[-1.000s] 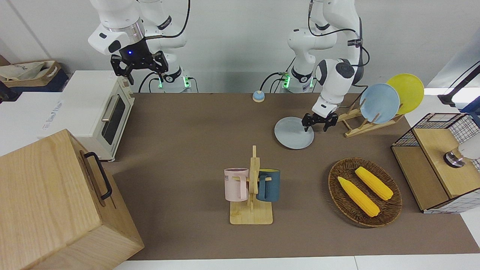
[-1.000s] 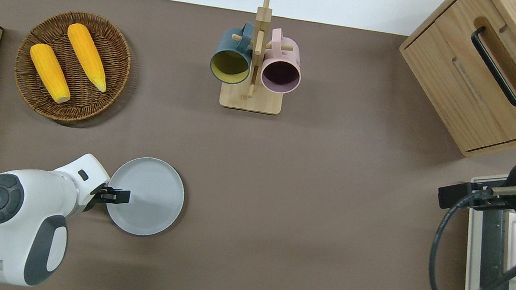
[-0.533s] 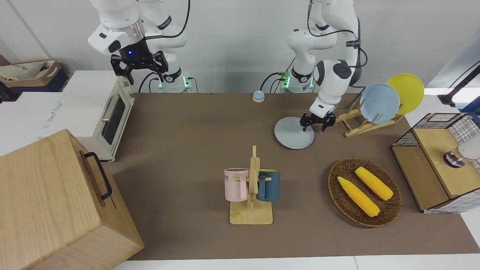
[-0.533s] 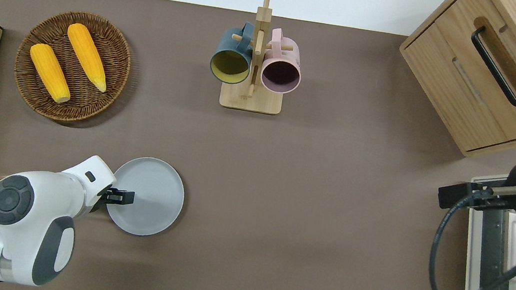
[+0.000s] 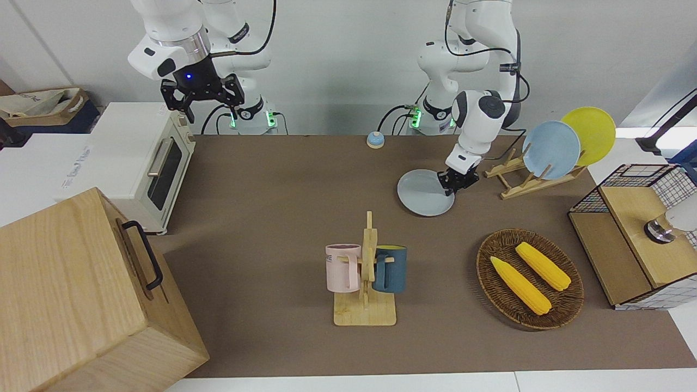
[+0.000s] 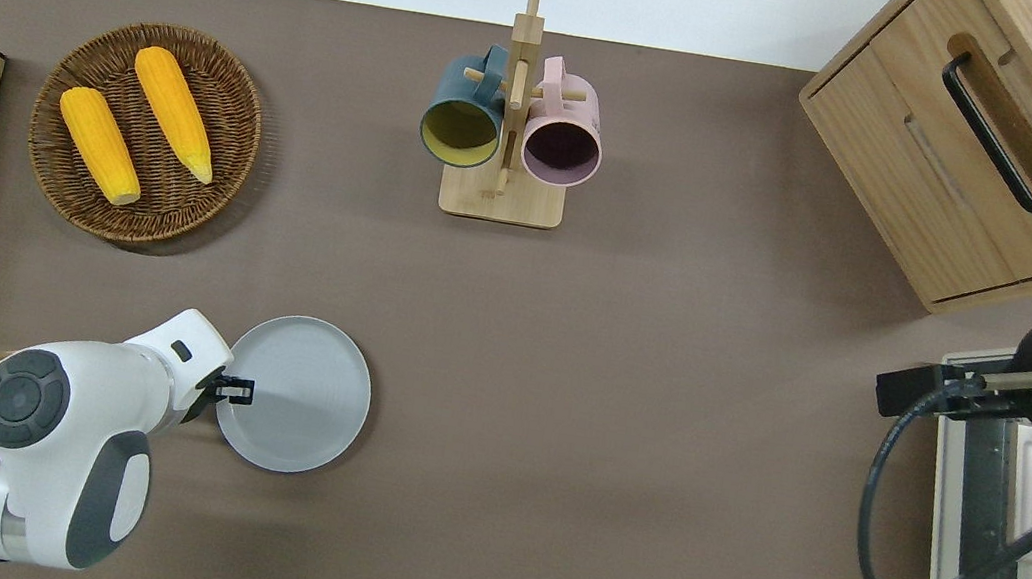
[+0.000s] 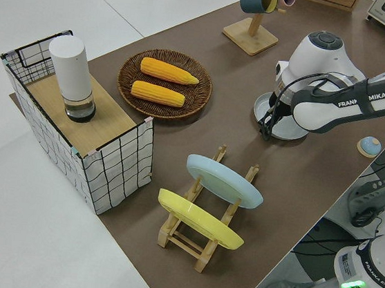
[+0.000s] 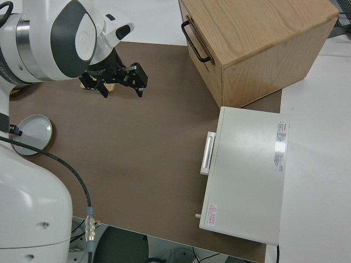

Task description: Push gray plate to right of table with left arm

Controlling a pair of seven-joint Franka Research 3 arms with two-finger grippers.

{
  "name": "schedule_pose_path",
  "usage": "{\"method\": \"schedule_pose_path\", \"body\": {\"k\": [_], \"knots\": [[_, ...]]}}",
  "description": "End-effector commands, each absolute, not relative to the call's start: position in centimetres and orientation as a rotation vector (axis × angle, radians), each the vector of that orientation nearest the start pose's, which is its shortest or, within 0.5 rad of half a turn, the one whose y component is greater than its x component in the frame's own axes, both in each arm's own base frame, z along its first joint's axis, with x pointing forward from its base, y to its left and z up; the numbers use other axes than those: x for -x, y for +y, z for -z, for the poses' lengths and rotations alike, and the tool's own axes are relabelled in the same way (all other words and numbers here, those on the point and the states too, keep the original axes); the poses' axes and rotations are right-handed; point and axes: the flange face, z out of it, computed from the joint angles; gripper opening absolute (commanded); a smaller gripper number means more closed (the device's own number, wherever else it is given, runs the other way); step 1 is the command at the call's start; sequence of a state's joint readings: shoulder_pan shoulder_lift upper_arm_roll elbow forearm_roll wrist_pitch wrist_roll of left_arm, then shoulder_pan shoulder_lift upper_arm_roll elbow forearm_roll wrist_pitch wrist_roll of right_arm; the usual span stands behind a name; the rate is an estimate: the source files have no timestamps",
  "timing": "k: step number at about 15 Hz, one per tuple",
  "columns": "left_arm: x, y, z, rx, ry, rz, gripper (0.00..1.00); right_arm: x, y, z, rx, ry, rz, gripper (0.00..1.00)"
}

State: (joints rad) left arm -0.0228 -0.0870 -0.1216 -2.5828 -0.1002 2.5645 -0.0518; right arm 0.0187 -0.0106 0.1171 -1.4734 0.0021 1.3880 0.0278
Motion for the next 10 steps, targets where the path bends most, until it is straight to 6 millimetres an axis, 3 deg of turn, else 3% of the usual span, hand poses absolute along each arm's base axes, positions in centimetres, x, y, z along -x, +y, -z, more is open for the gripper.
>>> {"method": "schedule_pose_path", "body": {"k": [1, 5, 10], "knots": [[-43.7, -6.9, -28.8, 3.199, 0.007, 0.100, 0.00, -52.4, 7.0, -66.4, 3.131, -0.162, -0.121, 0.983], [-43.6, -7.2, -28.6, 3.199, 0.009, 0.090, 0.00, -52.4, 7.0, -66.4, 3.131, -0.162, -0.124, 0.983], [-43.3, -9.2, -28.6, 3.202, -0.013, 0.085, 0.00, -52.4, 7.1, -66.4, 3.131, -0.164, -0.121, 0.983]]}}
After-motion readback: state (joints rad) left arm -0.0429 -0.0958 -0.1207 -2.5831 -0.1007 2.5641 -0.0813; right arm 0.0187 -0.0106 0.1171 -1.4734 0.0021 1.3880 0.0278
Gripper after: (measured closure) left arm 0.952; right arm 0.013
